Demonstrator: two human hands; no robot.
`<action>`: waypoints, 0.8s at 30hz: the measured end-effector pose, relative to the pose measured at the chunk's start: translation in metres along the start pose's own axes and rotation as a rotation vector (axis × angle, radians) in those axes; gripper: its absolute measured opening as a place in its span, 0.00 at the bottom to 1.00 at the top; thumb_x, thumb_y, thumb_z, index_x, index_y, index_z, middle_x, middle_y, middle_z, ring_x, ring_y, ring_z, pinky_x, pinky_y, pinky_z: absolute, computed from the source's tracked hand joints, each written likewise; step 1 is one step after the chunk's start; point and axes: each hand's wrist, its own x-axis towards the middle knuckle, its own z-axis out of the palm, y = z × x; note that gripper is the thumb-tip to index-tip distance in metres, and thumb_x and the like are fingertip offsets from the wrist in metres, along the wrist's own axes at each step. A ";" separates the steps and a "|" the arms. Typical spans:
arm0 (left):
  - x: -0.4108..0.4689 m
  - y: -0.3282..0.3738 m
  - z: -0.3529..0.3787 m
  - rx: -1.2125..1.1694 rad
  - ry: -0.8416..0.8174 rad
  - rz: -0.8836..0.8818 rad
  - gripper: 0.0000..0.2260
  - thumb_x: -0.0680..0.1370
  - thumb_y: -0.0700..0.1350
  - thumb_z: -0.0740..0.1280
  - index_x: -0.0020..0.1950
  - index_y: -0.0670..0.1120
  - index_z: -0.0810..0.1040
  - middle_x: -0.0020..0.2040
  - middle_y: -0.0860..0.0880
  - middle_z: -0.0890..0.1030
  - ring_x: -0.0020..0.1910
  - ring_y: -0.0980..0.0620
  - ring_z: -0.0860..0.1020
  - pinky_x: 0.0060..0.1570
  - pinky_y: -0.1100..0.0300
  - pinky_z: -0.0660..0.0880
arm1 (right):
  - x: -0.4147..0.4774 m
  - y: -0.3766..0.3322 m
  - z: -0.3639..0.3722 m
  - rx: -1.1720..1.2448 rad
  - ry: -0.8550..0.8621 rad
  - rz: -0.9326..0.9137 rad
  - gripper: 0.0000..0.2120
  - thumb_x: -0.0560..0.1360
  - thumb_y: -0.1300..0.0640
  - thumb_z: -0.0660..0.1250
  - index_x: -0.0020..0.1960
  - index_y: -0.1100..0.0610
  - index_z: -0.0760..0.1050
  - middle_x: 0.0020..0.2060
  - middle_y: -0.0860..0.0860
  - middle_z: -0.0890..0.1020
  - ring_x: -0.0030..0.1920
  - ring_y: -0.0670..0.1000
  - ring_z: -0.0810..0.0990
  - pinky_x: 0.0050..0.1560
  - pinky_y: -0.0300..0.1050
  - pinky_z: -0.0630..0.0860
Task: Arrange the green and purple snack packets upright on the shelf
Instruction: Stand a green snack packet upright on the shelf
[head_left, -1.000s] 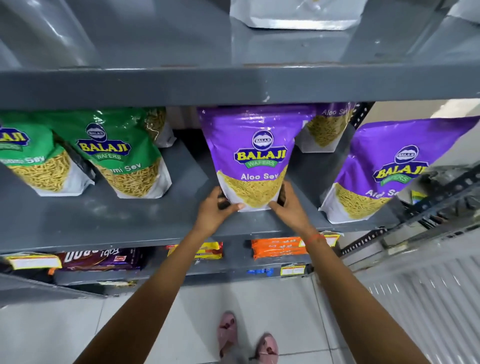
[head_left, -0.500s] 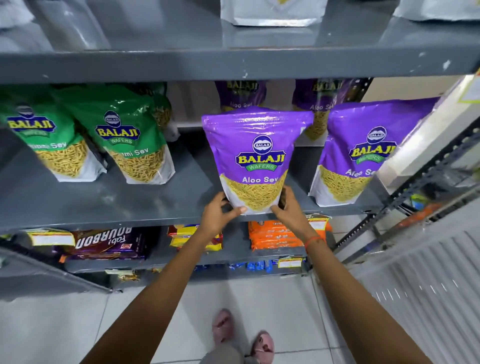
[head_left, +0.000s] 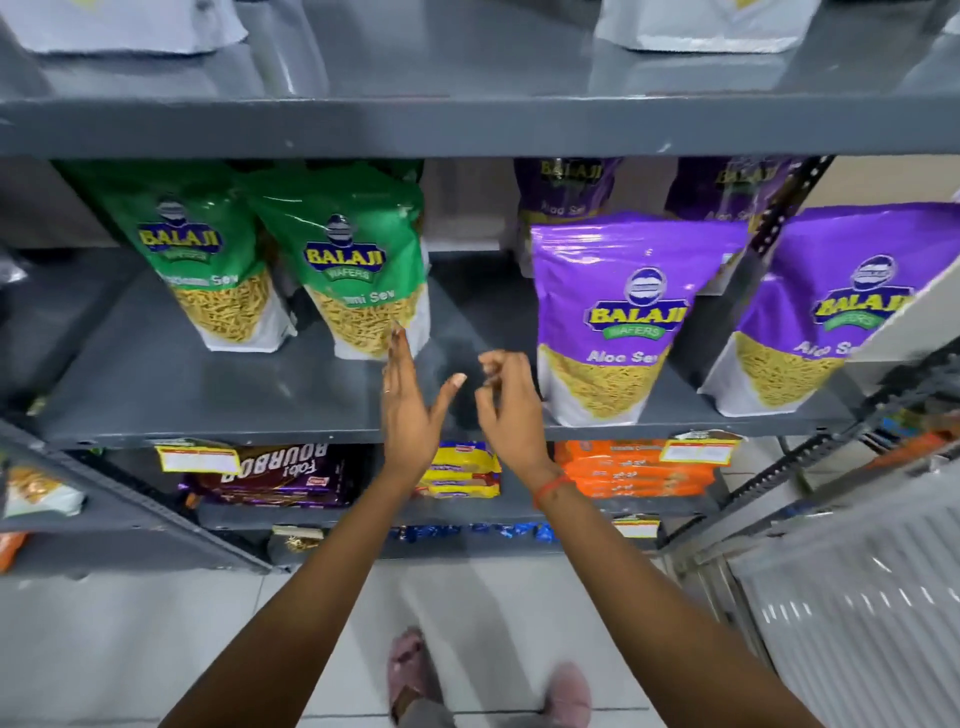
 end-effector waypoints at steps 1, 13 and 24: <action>0.008 -0.012 -0.011 0.017 0.004 -0.040 0.41 0.71 0.62 0.60 0.75 0.42 0.47 0.78 0.44 0.52 0.76 0.49 0.53 0.73 0.60 0.51 | 0.007 -0.002 0.018 0.002 -0.027 0.060 0.17 0.70 0.70 0.60 0.59 0.62 0.69 0.52 0.57 0.73 0.48 0.47 0.73 0.54 0.52 0.76; 0.121 -0.130 -0.079 -0.264 -0.337 -0.303 0.30 0.73 0.41 0.69 0.71 0.39 0.60 0.70 0.42 0.69 0.68 0.47 0.68 0.68 0.51 0.67 | 0.098 0.015 0.115 0.108 -0.301 0.445 0.35 0.68 0.69 0.71 0.70 0.61 0.58 0.68 0.60 0.71 0.68 0.59 0.69 0.69 0.55 0.68; 0.030 -0.124 -0.093 -0.391 -0.218 -0.255 0.16 0.72 0.42 0.71 0.56 0.55 0.72 0.53 0.55 0.80 0.51 0.65 0.78 0.48 0.74 0.75 | 0.026 0.008 0.083 0.112 -0.375 0.439 0.27 0.70 0.62 0.71 0.65 0.56 0.62 0.60 0.51 0.75 0.61 0.54 0.74 0.65 0.59 0.72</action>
